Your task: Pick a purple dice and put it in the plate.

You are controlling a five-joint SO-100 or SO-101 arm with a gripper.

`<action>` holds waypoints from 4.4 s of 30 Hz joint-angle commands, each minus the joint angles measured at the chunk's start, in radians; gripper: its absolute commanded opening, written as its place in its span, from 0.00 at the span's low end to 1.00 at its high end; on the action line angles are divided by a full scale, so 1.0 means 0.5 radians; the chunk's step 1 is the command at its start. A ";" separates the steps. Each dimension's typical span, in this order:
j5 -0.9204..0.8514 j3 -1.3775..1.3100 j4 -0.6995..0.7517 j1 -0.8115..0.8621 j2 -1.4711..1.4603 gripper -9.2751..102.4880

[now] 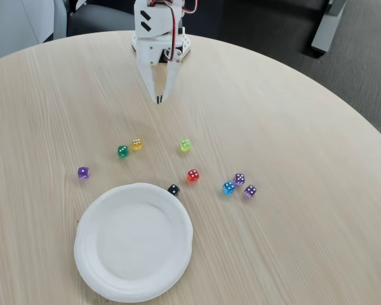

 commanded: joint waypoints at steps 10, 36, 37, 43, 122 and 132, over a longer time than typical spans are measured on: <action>0.021 -0.009 0.006 -0.018 0.018 0.08; 0.156 -0.037 0.006 -0.018 0.018 0.08; 0.160 -0.037 0.006 -0.018 0.015 0.08; 0.135 -0.046 0.000 0.000 0.012 0.08; 1.206 -2.335 -0.604 0.408 -2.924 0.08; 0.555 -2.203 -0.776 0.792 -2.911 0.08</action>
